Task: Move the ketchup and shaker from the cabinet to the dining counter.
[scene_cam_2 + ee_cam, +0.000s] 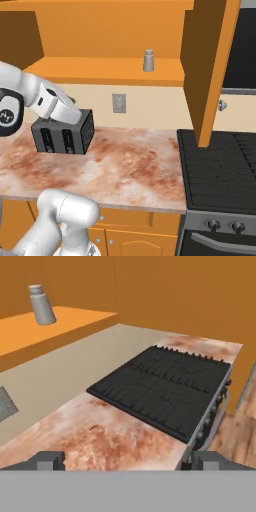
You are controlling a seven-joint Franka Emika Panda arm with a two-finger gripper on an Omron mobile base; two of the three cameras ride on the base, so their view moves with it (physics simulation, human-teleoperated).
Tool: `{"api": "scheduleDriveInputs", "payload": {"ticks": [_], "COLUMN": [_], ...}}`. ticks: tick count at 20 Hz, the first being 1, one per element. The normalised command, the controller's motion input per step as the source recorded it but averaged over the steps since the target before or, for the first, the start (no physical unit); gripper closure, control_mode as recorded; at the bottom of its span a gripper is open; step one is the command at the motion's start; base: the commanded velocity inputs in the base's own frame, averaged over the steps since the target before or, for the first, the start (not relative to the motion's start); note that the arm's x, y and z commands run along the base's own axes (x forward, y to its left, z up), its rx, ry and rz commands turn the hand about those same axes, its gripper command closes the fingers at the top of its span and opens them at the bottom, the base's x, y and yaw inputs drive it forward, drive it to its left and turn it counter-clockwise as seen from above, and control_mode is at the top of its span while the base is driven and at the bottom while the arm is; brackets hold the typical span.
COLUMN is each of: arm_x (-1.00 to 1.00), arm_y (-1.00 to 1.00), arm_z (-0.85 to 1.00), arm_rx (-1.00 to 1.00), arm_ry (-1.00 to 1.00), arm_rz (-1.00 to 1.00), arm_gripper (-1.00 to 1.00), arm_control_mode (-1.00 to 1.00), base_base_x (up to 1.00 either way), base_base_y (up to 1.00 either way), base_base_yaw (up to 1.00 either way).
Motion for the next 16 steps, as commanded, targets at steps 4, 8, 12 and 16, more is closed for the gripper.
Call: {"api": "scheduleDriveInputs", "payload": {"ticks": [4, 8, 12, 16], "arm_x": [0.00, 0.01, 0.16, 0.24], "arm_y": [-0.42, -0.40, -0.29, -0.24], "arm_z": [0.28, 0.08, 0.12, 0.18], "arm_rx": [0.03, 0.03, 0.00, 0.02], "arm_ry": [0.04, -0.02, -0.03, 0.00], "arm_rz": [-0.04, 0.02, 0.11, 0.13], "arm_gripper": [-1.00, -1.00, -1.00, -1.00], "arm_control_mode": [-1.00, -1.00, -1.00, -1.00], "base_base_x": [0.00, 0.00, 0.00, 0.00], "base_base_y": [0.00, 0.00, 0.00, 0.00], "base_base_yaw": [0.00, 0.00, 0.00, 0.00]}}
